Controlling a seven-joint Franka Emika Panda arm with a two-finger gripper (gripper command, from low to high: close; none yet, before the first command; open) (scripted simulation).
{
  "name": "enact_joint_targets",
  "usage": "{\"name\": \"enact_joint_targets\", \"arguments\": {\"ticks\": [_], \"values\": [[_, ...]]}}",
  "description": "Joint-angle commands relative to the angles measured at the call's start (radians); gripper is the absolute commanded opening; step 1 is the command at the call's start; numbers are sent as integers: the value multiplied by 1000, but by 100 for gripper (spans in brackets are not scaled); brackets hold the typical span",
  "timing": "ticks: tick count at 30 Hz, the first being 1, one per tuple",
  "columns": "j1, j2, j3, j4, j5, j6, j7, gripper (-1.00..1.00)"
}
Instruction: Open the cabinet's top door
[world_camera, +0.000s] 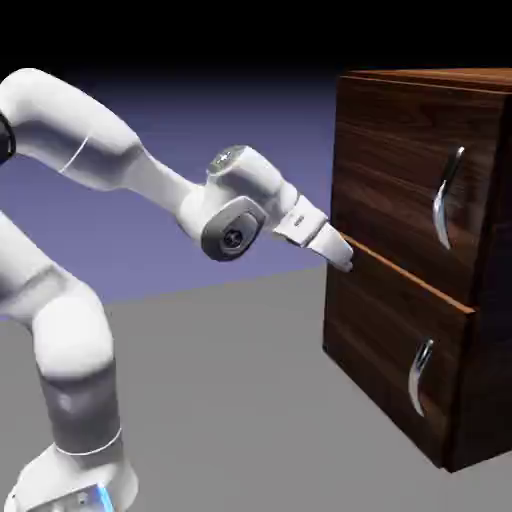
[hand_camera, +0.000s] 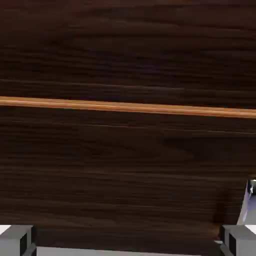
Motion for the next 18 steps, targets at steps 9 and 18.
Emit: {"name": "enact_joint_targets", "arguments": {"ticks": [9, 18], "values": [[132, -58, -155, 75, -391, -10, 280, 100], [264, -116, -309, 149, -783, -19, 560, 100]]}}
